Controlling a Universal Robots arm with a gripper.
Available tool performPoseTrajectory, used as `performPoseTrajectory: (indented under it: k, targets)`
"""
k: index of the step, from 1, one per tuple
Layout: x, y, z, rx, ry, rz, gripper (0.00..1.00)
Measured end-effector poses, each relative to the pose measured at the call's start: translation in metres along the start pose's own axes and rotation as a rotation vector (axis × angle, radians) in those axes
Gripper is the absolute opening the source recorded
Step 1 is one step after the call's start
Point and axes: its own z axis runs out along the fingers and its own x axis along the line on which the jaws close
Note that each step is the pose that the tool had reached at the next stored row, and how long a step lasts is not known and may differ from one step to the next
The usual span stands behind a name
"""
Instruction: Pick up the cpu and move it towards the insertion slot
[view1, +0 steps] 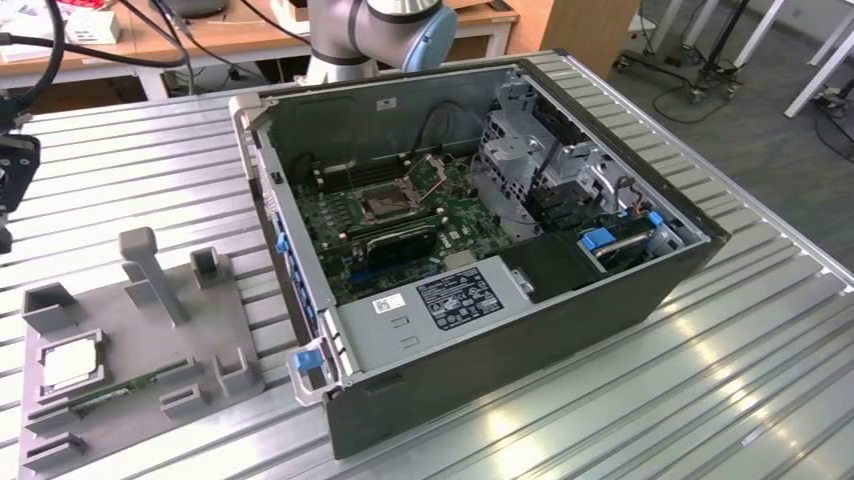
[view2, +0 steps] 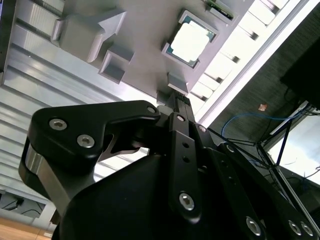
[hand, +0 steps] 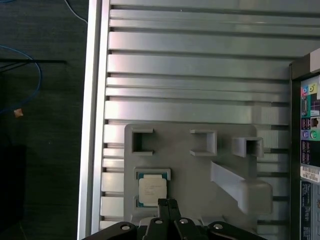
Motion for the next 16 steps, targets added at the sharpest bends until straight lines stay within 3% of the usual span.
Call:
performPoseTrajectory:
  k: [7,16]
  targets:
    - [0.0000,-0.0008,0.0050,0.0001,0.0002,0.000,0.11]
    - [0.0000,-0.0012,0.0055,0.0000,-0.0001,0.000,0.11]
